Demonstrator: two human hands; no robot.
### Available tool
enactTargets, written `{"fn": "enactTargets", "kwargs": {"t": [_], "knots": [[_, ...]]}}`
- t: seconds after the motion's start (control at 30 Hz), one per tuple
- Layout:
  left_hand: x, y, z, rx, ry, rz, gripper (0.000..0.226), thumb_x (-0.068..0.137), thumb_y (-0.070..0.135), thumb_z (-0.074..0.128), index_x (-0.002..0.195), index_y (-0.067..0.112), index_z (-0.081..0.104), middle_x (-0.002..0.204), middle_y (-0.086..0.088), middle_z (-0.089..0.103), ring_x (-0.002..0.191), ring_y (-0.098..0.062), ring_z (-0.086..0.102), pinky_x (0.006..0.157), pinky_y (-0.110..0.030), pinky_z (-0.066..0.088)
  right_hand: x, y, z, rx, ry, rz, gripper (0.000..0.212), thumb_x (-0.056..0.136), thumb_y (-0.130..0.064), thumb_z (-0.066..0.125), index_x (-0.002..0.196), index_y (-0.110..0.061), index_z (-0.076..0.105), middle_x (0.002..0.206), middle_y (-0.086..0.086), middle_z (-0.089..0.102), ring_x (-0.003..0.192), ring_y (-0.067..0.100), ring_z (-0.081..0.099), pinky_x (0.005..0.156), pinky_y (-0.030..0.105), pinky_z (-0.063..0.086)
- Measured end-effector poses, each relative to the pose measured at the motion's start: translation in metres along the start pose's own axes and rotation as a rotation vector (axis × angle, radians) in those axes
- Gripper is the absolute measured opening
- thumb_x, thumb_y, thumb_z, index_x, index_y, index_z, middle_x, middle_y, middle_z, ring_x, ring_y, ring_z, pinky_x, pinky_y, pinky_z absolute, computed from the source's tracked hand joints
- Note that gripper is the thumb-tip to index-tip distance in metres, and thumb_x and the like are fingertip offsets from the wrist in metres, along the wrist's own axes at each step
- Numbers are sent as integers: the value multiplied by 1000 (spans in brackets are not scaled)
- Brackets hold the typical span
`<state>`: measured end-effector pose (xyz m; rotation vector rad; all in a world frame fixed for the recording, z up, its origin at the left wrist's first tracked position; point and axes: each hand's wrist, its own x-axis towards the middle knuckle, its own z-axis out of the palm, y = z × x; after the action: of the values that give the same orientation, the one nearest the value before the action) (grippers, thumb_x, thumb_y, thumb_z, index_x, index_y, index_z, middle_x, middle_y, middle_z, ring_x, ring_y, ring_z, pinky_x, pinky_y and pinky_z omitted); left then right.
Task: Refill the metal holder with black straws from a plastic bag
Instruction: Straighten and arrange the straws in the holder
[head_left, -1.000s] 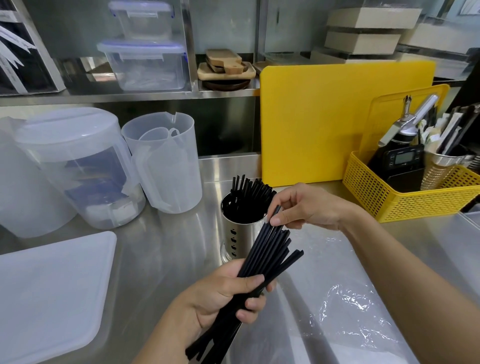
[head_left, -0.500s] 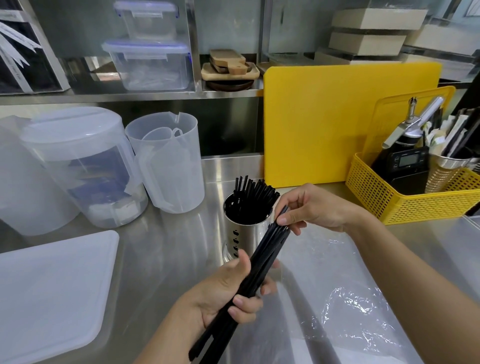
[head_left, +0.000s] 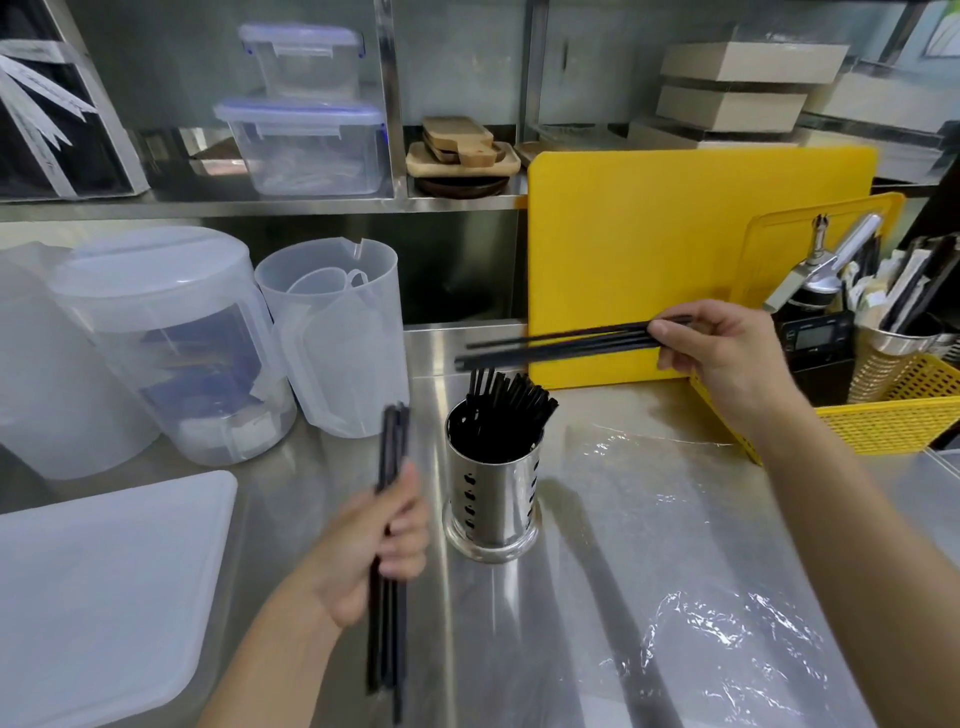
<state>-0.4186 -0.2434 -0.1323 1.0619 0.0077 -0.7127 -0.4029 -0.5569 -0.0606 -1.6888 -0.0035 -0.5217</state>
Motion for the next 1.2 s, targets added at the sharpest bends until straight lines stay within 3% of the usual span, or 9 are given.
{"fn": "enactTargets", "kwargs": {"t": [0.1, 0.2, 0.27, 0.37, 0.5, 0.67, 0.8, 0.93, 1.2], "knots": [[17, 14, 18, -196, 226, 117, 37, 70, 43, 66, 65, 16, 40, 48, 3, 46, 31, -2, 40, 29, -13, 35, -21, 9, 40, -17, 210, -79, 5, 78, -4, 68, 81, -7, 65, 42, -7, 60, 39, 0, 48, 45, 13, 36], [32, 22, 46, -282, 278, 164, 30, 87, 34, 53, 77, 8, 45, 74, -18, 69, 57, -19, 69, 58, -28, 57, -54, 21, 87, -132, 261, -159, 9, 80, -4, 67, 84, -12, 66, 57, -9, 61, 49, -4, 53, 52, 7, 37], [42, 25, 54, -328, 242, 163, 37, 90, 36, 48, 87, 0, 51, 92, -25, 68, 75, -27, 70, 74, -35, 55, -74, 27, 113, -207, 222, -258, 9, 79, -5, 67, 86, -10, 68, 68, -12, 62, 61, -8, 56, 60, 4, 39], [52, 32, 51, -361, 257, 194, 44, 87, 39, 52, 103, -2, 56, 96, -21, 69, 77, -25, 72, 69, -35, 59, -90, 34, 135, -274, 152, -417, 8, 79, -6, 67, 85, -2, 70, 75, 0, 69, 72, -15, 54, 67, 2, 39], [53, 38, 43, -388, 262, 221, 25, 88, 25, 56, 87, 1, 60, 82, -11, 69, 85, -23, 66, 80, -40, 52, -97, 42, 132, -207, 84, -417, 7, 76, -7, 69, 79, -1, 70, 70, 5, 68, 68, -11, 54, 64, 4, 40], [59, 35, 39, -634, 371, 362, 18, 89, 17, 57, 75, 7, 52, 56, 1, 48, 42, -6, 47, 46, -20, 50, -106, 39, 122, 17, -167, -81, 16, 74, -15, 64, 85, -22, 74, 79, 2, 70, 69, 14, 59, 65, 18, 45], [55, 36, 49, -550, 428, 508, 22, 90, 25, 56, 74, 11, 51, 51, 4, 47, 39, -6, 45, 42, -18, 44, -108, 36, 127, 355, 71, 160, 27, 81, -25, 49, 89, -12, 71, 91, 6, 72, 88, 15, 65, 72, 19, 48], [49, 26, 75, -360, 469, 585, 21, 89, 26, 57, 78, 11, 48, 50, 4, 49, 42, -9, 49, 46, -22, 48, -107, 21, 147, 649, 288, 391, 31, 95, -24, 41, 87, -7, 66, 88, 8, 68, 78, 11, 66, 69, 17, 50], [42, 11, 86, -127, 220, 586, 24, 86, 22, 59, 73, 13, 41, 46, 6, 36, 37, -8, 33, 36, -20, 33, -104, 13, 145, 442, 258, 399, 29, 91, -32, 51, 89, -7, 66, 81, 3, 67, 76, 12, 61, 67, 25, 46]]}}
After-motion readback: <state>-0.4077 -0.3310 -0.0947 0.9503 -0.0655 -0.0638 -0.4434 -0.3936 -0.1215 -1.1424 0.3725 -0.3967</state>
